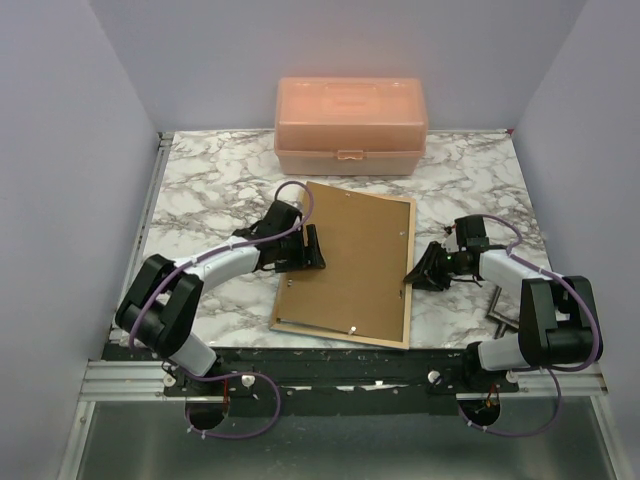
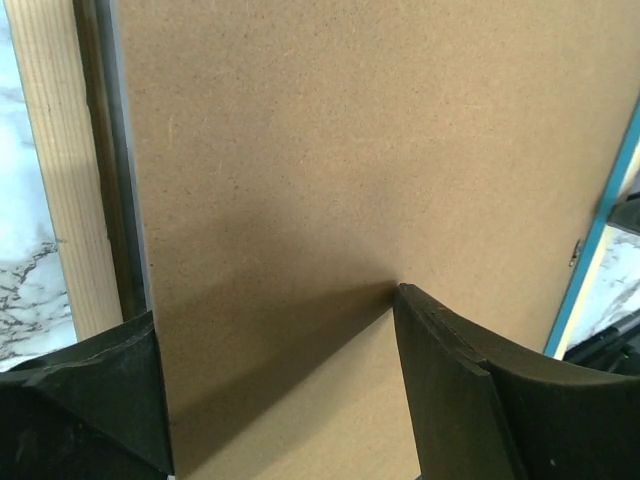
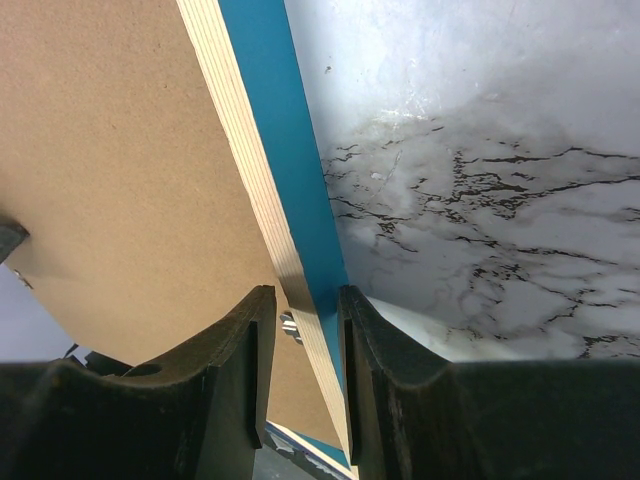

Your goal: Put the photo into the frame

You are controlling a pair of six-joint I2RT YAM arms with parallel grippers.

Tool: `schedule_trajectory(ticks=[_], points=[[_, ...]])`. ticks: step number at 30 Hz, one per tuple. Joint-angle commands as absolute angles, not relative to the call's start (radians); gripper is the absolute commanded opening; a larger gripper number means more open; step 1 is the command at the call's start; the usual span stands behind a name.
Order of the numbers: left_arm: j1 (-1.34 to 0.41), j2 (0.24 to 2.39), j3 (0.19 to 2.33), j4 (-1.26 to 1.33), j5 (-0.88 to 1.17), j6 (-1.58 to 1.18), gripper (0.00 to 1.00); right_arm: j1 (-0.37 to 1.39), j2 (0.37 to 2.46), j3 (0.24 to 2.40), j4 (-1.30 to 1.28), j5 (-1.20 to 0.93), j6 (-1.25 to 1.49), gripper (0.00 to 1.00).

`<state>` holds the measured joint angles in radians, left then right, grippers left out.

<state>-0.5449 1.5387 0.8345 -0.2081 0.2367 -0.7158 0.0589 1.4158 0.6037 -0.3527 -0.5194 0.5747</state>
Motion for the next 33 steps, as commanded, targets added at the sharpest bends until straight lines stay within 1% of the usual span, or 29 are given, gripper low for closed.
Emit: schedule_trajectory(ticks=[1, 6, 10, 15, 17, 18, 28, 33], points=[[-0.599, 1.573, 0.924, -0.357, 0.099, -0.68, 0.75, 0.063, 1.434, 0.606, -0.344, -0.52, 0.568, 0.37], [-0.652, 1.618, 1.005, -0.475, -0.026, -0.654, 0.85, 0.064, 1.433, 0.604, -0.345, -0.518, 0.568, 0.37], [-0.676, 1.642, 1.05, -0.545, -0.107, -0.659, 0.86, 0.064, 1.434, 0.601, -0.342, -0.518, 0.568, 0.37], [-0.694, 1.65, 1.083, -0.613, -0.192, -0.675, 0.91, 0.064, 1.433, 0.598, -0.342, -0.515, 0.568, 0.37], [-0.699, 1.654, 1.097, -0.647, -0.228, -0.681, 0.98, 0.063, 1.432, 0.598, -0.341, -0.515, 0.567, 0.37], [-0.702, 1.658, 1.104, -0.659, -0.245, -0.683, 0.99, 0.064, 1.433, 0.597, -0.341, -0.515, 0.568, 0.37], [-0.706, 1.66, 1.105, -0.694, -0.305, -0.692, 0.99, 0.064, 1.431, 0.594, -0.342, -0.511, 0.568, 0.37], [-0.695, 1.649, 1.078, -0.66, -0.258, -0.687, 0.99, 0.064, 1.434, 0.598, -0.348, -0.509, 0.559, 0.37]])
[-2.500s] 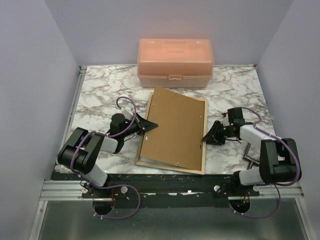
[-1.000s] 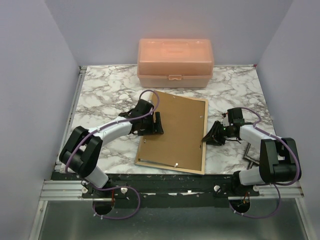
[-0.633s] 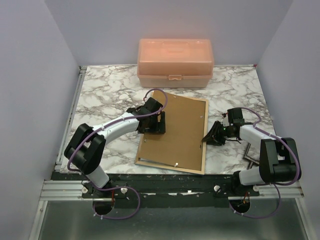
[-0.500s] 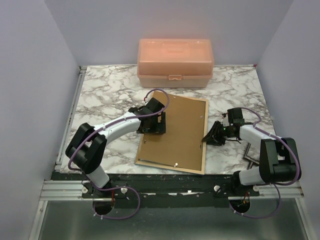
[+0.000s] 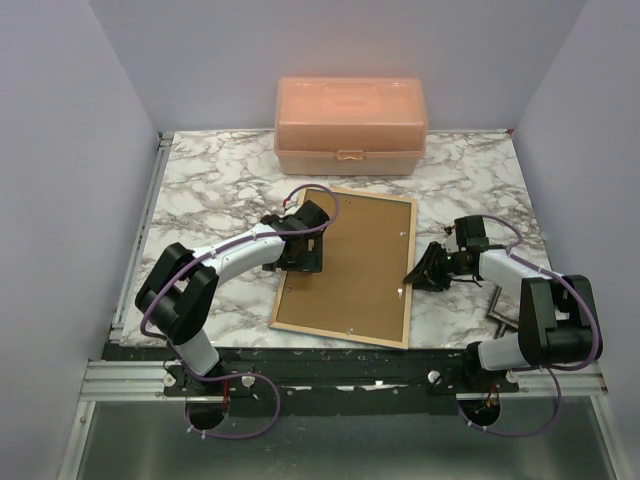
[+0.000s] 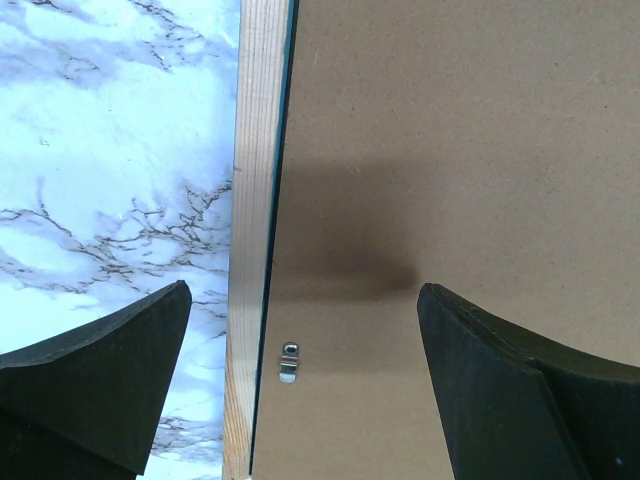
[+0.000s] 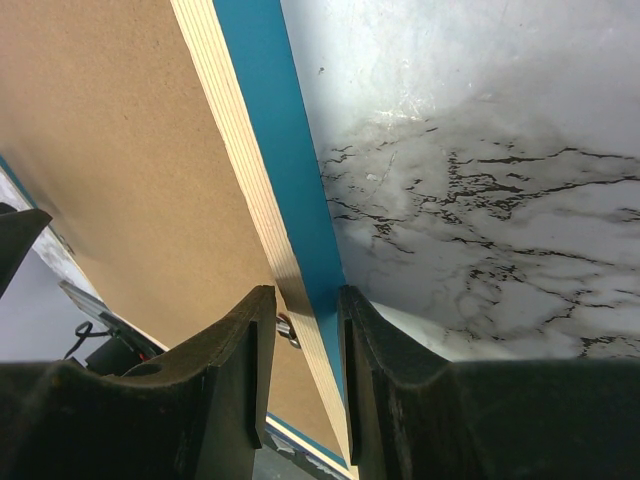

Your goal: Put the photo into the frame

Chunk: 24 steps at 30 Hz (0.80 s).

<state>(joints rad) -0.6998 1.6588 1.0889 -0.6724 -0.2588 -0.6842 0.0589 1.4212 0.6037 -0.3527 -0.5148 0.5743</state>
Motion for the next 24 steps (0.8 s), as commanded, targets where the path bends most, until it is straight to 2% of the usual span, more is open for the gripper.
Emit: schedule_trajectory(ticks=[1, 11, 16, 24], points=[[-0.686, 1.642, 1.067, -0.644, -0.237, -0.686, 0.98, 0.064, 1.434, 0.6, -0.35, -0.509, 0.558, 0.37], [-0.557, 1.527, 0.876, -0.439, 0.037, -0.68, 0.98, 0.065, 1.468, 0.612, -0.347, -0.54, 0.547, 0.38], [-0.48, 1.485, 0.732, -0.269, 0.248, -0.7, 0.92, 0.088, 1.495, 0.623, -0.333, -0.545, 0.559, 0.38], [-0.477, 1.418, 0.586, -0.131, 0.366, -0.772, 0.83, 0.167, 1.551, 0.7, -0.335, -0.495, 0.584, 0.38]])
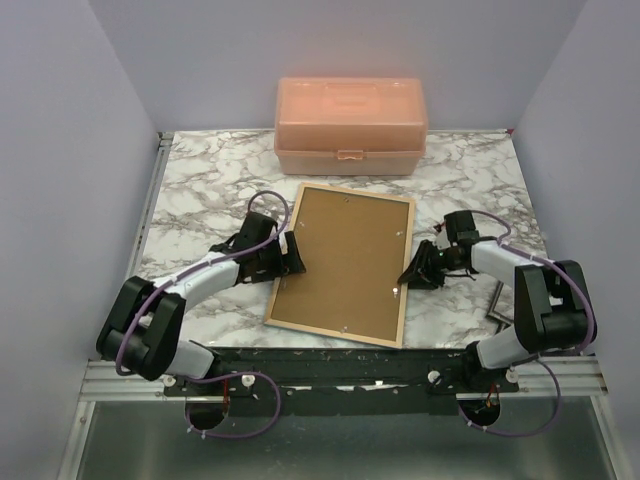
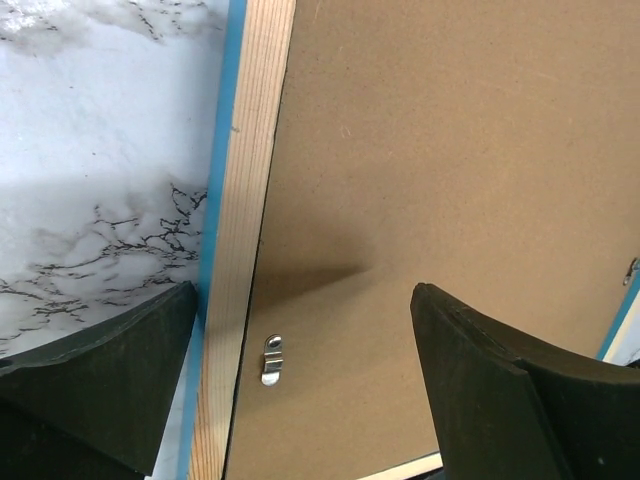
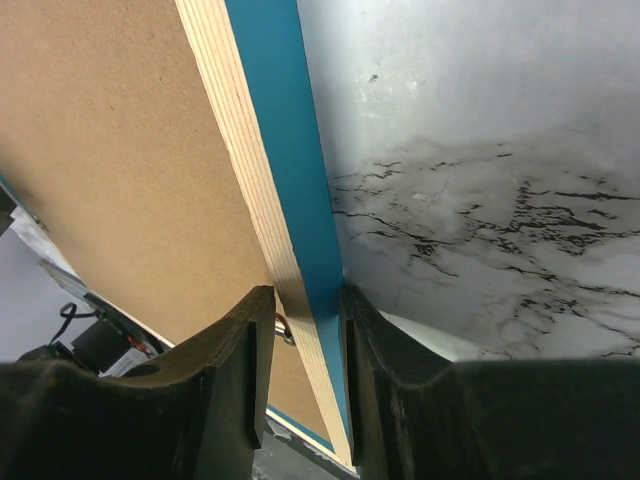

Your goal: Put the photo into the frame

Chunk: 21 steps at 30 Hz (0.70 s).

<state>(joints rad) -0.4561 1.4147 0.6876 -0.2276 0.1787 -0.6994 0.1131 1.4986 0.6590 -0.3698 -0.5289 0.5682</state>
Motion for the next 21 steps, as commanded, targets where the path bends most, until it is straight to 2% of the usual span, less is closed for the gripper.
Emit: schedule_trajectory(ticks=[1, 8, 13, 15, 16, 21], points=[[-0.479, 1.4, 0.563, -0.116, 0.376, -0.786, 0.81, 0.175, 1.559, 0.71, -0.341, -0.49, 0.584, 0.38], [-0.548, 1.25, 0.452, -0.131, 0.345, -0.884, 0.8, 0.192, 1.549, 0.77, -0.447, -0.402, 0.562, 0.38], [-0.577, 1.124, 0.501, -0.371, 0.197, -0.876, 0.95, 0.191, 1.548, 0.835, -0.546, -0.339, 0.538, 0.41], [-0.576, 1.074, 0.544, -0.499, 0.137, -0.843, 0.98, 0.191, 1.557, 0.862, -0.574, -0.324, 0.53, 0.43], [-0.577, 1.056, 0.562, -0.55, 0.111, -0.824, 0.98, 0.192, 1.561, 0.872, -0.587, -0.318, 0.529, 0.48], [-0.578, 0.975, 0.607, -0.724, 0.082, -0.746, 0.99, 0.192, 1.601, 0.898, -0.611, -0.308, 0.523, 0.59]])
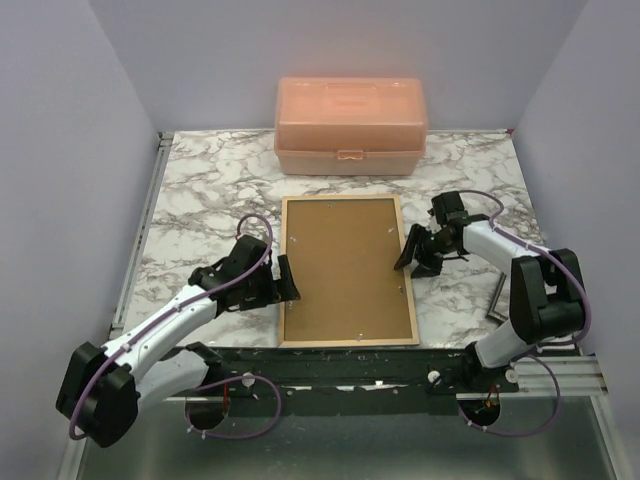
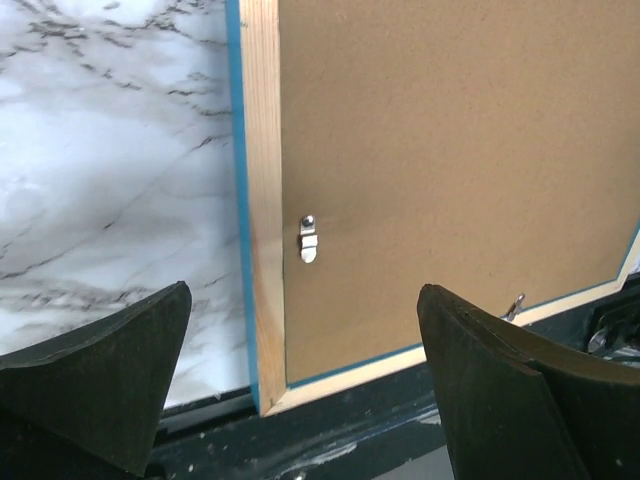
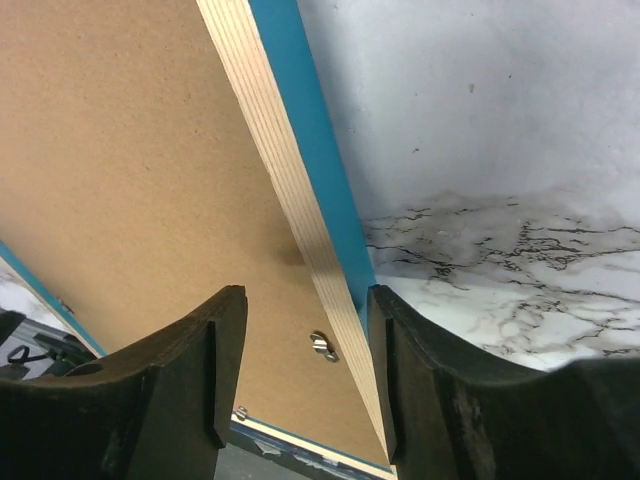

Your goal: Put the photo into the frame

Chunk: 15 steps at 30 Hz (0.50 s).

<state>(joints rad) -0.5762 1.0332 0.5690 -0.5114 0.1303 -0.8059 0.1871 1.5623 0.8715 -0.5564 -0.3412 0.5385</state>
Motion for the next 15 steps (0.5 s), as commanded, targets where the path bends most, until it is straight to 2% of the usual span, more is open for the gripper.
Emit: schedule_trajectory(ticks=[1, 7, 15], points=[[-0.584, 0.959, 0.605, -0.732, 0.104, -0.754, 0.98, 0.191, 1.614, 0.9, -0.617, -0.317, 0.519, 0.6], [-0.613, 0.935, 0.587, -0.758, 0.158, -0.796, 0.98, 0.191, 1.649, 0.861, -0.606, -0.32, 0.522, 0.62], [-0.615, 1.093, 0.646, -0.706, 0.197, -0.77, 0.91, 0.205, 1.668, 0.842, -0.607, -0.283, 0.518, 0.61]])
